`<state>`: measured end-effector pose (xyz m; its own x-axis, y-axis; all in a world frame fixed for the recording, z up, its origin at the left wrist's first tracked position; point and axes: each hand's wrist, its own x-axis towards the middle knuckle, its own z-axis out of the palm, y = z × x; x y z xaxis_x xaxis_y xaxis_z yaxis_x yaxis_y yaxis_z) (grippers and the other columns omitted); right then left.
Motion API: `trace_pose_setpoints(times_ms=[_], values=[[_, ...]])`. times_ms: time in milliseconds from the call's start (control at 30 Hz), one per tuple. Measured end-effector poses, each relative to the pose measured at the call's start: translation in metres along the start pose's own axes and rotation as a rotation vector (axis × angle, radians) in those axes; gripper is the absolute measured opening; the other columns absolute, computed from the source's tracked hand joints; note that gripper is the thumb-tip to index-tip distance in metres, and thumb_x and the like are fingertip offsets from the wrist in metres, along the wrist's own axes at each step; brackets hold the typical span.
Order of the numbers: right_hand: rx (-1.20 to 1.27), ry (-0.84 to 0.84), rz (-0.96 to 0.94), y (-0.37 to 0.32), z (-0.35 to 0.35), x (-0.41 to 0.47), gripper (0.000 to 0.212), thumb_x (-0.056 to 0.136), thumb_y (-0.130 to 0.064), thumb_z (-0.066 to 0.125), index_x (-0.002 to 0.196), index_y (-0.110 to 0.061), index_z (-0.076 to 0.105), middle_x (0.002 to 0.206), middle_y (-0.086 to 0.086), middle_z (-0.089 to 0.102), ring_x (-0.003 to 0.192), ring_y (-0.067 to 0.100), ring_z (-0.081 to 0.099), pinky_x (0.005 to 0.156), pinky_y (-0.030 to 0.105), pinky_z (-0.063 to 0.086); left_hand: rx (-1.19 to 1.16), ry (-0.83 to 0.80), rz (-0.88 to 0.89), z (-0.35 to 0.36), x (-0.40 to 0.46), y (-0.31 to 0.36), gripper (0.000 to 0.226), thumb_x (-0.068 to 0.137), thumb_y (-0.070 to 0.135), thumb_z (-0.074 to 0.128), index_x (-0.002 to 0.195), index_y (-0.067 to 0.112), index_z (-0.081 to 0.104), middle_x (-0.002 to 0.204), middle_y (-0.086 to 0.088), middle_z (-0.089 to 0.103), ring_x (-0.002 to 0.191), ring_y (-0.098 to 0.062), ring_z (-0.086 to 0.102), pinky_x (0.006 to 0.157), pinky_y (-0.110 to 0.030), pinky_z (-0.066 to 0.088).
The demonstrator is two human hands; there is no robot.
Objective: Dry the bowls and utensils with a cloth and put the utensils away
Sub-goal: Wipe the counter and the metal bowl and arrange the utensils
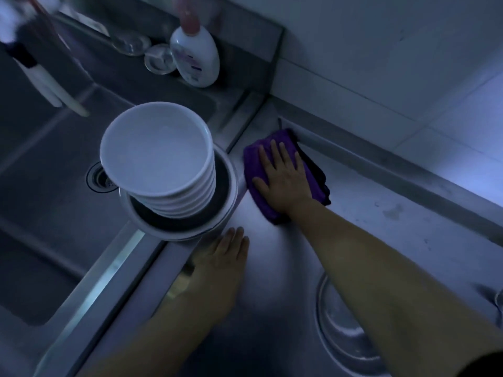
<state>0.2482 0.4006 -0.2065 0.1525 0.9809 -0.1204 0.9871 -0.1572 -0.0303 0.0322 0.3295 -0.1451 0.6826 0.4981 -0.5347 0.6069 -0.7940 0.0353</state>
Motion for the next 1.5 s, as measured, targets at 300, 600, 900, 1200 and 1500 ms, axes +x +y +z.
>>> trace_pose_setpoints(times_ms=[300,600,900,1200,1500], values=[[0.031,0.029,0.032,0.024,-0.004,0.035,0.069,0.097,-0.053,0.019,0.152,-0.018,-0.003,0.16,0.011,0.001,0.147,0.024,-0.003,0.117,0.045,-0.008,0.085,-0.114,-0.038,-0.002,0.017,0.012,0.073,0.097,0.014,0.039,0.143,-0.008,-0.013,0.153,-0.029,-0.015,0.143,-0.042,-0.006,0.118,-0.048,0.001],[-0.028,-0.026,0.181,0.102,-0.003,-0.069,0.067,0.096,-0.056,0.022,0.153,-0.025,0.002,0.161,0.008,0.001,0.147,0.025,-0.003,0.117,0.047,-0.005,0.134,-0.182,-0.076,-0.014,0.018,0.022,0.08,0.095,0.016,0.046,0.143,-0.009,-0.013,0.154,-0.027,-0.012,0.144,-0.039,-0.003,0.118,-0.044,0.003],[0.021,-0.066,0.71,0.18,-0.002,-0.174,0.067,0.095,-0.057,0.024,0.152,-0.027,0.004,0.161,0.007,-0.005,0.147,0.025,-0.007,0.116,0.053,-0.003,0.089,-0.161,-0.032,-0.013,0.009,0.015,0.116,0.076,0.041,0.068,0.146,0.002,-0.015,0.157,-0.015,-0.014,0.146,-0.027,-0.003,0.118,-0.035,0.012],[0.103,-0.052,0.8,0.102,0.002,-0.131,0.068,0.094,-0.06,0.021,0.152,-0.03,0.0,0.16,0.01,-0.006,0.146,0.031,-0.01,0.111,0.062,-0.006,-0.039,-0.074,0.035,0.003,0.008,0.005,0.122,0.069,0.04,0.074,0.147,0.006,-0.013,0.157,-0.011,-0.014,0.146,-0.024,-0.008,0.118,-0.03,0.006],[0.022,0.004,0.377,0.018,0.014,-0.127,0.068,0.09,-0.062,0.019,0.151,-0.034,0.006,0.16,0.009,0.004,0.146,0.032,-0.003,0.113,0.06,-0.004,-0.187,0.004,0.063,0.019,0.007,-0.007,0.132,0.062,0.046,0.08,0.148,0.01,-0.012,0.158,-0.007,-0.016,0.145,-0.019,-0.011,0.116,-0.03,0.001]])
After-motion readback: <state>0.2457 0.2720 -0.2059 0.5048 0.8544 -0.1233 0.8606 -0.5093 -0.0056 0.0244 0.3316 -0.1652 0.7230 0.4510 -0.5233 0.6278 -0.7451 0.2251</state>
